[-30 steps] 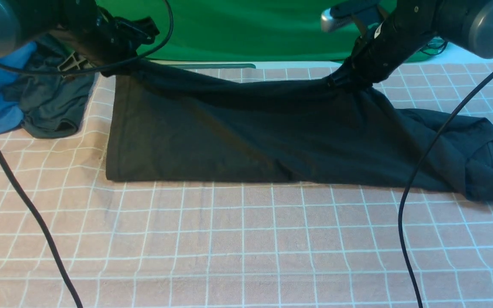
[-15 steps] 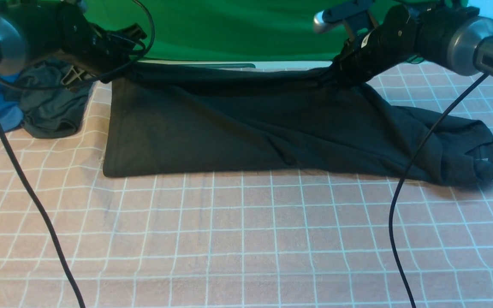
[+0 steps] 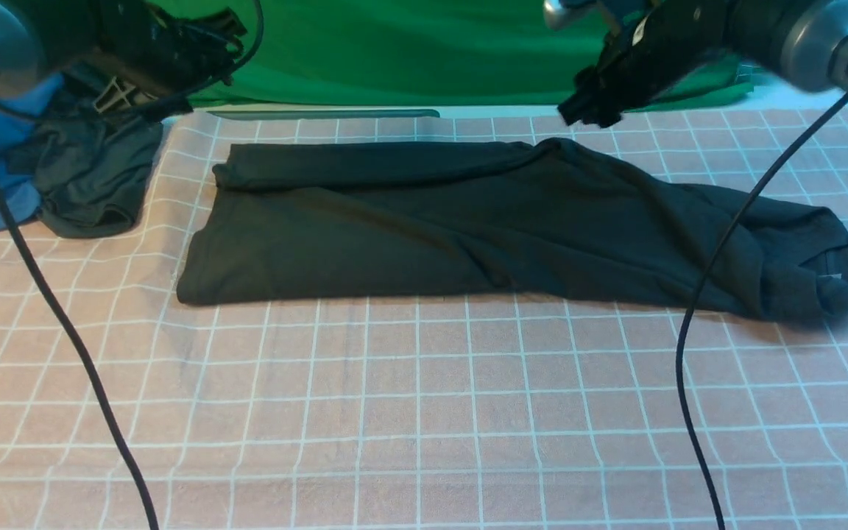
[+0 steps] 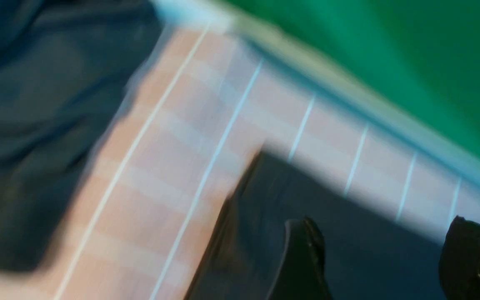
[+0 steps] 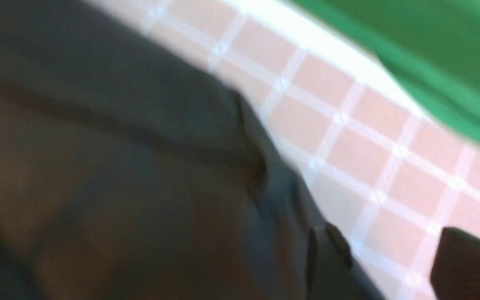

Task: Fold a long-sleeved shirt over a pink coffee tablecloth.
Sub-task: 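Pull the folded dark garment lengthwise by its ends to straighten it flat on the table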

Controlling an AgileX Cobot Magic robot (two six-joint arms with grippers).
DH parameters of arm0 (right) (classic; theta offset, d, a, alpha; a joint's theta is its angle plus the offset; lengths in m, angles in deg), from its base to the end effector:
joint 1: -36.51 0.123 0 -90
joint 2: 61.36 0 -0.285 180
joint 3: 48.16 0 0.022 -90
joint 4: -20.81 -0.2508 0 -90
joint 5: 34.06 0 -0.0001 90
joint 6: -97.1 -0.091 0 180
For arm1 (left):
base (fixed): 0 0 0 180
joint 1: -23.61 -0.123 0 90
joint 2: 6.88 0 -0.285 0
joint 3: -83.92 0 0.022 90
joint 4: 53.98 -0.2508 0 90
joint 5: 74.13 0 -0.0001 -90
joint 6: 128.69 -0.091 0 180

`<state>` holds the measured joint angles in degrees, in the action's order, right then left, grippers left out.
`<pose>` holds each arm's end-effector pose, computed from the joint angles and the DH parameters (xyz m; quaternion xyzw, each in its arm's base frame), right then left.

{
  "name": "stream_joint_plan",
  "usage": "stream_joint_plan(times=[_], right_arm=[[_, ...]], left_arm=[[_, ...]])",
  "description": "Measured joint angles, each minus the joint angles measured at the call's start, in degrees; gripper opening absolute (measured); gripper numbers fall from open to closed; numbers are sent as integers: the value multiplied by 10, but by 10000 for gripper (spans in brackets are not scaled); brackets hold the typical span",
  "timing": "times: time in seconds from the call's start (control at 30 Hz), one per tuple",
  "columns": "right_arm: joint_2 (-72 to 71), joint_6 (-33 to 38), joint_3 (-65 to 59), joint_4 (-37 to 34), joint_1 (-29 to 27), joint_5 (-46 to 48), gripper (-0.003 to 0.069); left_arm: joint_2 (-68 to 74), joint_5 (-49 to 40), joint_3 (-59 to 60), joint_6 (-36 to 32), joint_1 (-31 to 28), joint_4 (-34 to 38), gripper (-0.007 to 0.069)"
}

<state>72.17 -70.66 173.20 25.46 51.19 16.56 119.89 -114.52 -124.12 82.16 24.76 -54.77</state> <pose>0.4877 0.1219 0.2698 -0.2344 0.9176 -0.0311 0.3195 0.4812 -0.0088 0.2661 -0.2369 0.9066 -0.0905 0.3373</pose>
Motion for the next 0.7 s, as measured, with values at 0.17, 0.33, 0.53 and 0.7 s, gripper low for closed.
stream_joint_plan(times=[0.17, 0.33, 0.53, 0.7], right_arm=[[-40, 0, 21, 4, -18, 119, 157], [-47, -1, 2, -11, -63, 181, 35], [-46, -5, -99, -92, -146, 189, 75], [-40, -15, -146, -106, -179, 154, 302]], left_arm=[[-14, -136, -23, -120, 11, 69, 256], [-15, -208, -18, -158, 35, 84, 28], [-18, -228, 52, -179, 56, 82, 13], [-23, -198, 110, -180, 57, 81, 13]])
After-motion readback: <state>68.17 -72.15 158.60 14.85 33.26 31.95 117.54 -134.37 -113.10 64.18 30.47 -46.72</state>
